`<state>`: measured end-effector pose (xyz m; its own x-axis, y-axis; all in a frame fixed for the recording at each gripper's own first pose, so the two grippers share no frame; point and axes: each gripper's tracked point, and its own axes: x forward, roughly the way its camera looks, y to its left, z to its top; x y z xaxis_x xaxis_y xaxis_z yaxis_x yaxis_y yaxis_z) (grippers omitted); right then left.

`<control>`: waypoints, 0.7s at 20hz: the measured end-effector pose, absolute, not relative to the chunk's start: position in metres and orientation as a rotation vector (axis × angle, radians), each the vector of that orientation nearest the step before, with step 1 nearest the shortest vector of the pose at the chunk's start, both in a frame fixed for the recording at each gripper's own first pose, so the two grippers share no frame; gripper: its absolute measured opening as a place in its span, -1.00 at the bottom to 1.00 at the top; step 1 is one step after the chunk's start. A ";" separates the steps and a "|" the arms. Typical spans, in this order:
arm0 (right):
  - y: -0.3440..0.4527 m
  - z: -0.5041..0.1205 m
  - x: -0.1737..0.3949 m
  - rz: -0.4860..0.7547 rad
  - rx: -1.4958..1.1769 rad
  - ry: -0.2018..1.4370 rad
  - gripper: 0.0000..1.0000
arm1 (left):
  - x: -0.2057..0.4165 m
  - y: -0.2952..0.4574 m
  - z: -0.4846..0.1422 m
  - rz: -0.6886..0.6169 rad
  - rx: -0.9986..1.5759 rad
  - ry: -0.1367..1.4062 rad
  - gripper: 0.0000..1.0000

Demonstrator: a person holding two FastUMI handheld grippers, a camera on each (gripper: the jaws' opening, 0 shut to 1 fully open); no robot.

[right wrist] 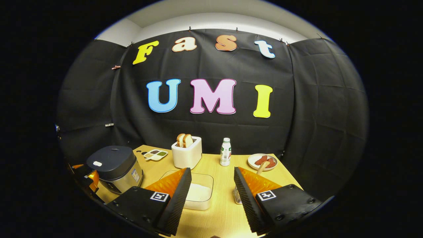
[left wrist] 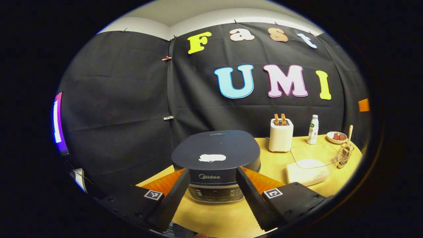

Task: Close the left gripper, press the button to open the rice cooker; take a wooden spoon from the chopstick holder with the right hand, scoop a spoonful of rice and pour it into the rice cooker, then put the wooden spoon back into the chopstick holder.

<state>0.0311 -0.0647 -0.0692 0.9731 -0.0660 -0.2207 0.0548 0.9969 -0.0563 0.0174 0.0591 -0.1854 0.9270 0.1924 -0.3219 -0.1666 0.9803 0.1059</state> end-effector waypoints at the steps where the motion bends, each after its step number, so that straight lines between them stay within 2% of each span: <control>1: -0.068 -0.069 0.028 -0.063 -0.042 0.228 0.62 | 0.014 0.052 -0.180 0.175 0.082 0.338 0.89; 7: -0.090 -0.070 0.003 -0.051 -0.011 0.227 0.63 | 0.010 0.008 -0.120 0.104 0.149 0.257 0.90; 14: -0.119 -0.065 -0.011 -0.026 0.056 0.218 0.62 | 0.004 -0.032 -0.059 0.105 0.155 0.167 0.90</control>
<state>-0.0114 -0.1188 -0.0648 0.9759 -0.0200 -0.2171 0.0322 0.9981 0.0526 0.0044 -0.0318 -0.0595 0.9806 0.1172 -0.1574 -0.0914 0.9825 0.1622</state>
